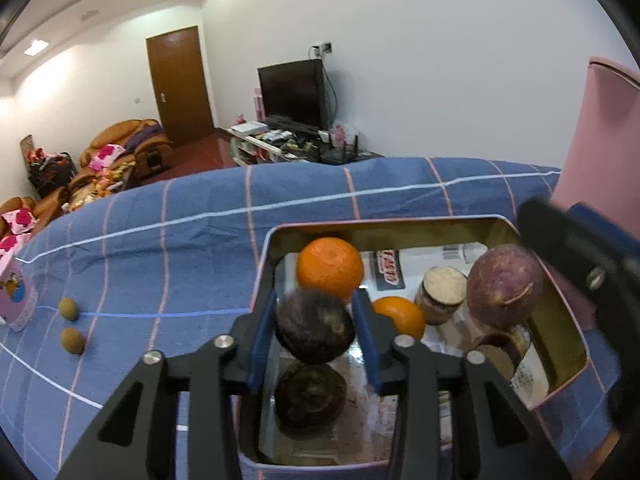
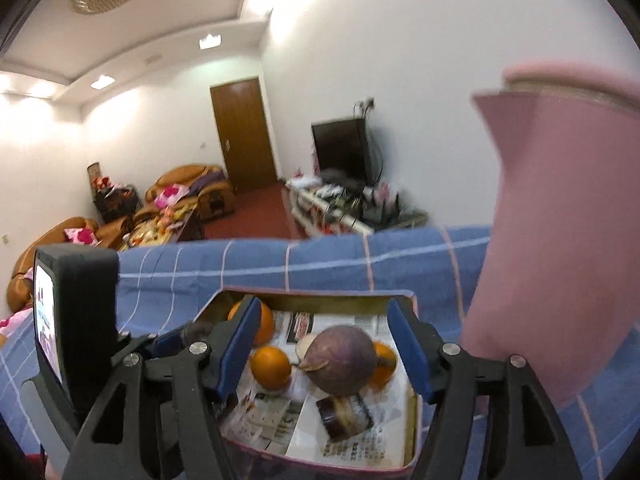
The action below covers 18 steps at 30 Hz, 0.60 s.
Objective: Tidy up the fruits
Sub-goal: 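Carry both fruits over the pink tin and open both tools to release them, then move both open tools back toward the small yellow-brown fruits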
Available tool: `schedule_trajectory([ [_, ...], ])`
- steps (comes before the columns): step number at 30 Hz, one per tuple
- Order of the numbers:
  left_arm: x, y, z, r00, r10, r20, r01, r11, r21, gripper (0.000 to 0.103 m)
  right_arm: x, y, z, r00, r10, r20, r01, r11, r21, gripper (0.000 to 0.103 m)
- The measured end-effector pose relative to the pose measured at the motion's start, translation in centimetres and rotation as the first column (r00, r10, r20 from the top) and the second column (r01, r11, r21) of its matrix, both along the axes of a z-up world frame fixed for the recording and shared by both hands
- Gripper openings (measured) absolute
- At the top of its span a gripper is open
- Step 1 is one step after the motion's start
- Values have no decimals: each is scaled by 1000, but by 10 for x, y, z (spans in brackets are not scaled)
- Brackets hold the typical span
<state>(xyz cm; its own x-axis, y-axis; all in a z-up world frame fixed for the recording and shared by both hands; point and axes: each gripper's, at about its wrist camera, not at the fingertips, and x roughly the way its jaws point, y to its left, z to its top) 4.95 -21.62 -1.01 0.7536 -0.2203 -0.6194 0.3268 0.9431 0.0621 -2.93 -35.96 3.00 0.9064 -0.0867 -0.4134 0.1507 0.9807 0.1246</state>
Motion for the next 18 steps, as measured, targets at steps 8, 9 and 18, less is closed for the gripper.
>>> schedule_trajectory([
  [8, -33, 4, 17, 980, 21, 198, -21, 1000, -1, 103, -6, 1, 4, 995, -80, 58, 82, 996, -28, 78],
  [9, -34, 5, 18, 977, 24, 212, -26, 1000, 7, 103, -7, 2, 4, 994, -95, 58, 97, 995, -36, 78],
  [18, -33, 29, 19, 971, 82, 226, -85, 996, 5, 103, -15, 11, 1, 985, -125, 121, 136, 986, -93, 78],
])
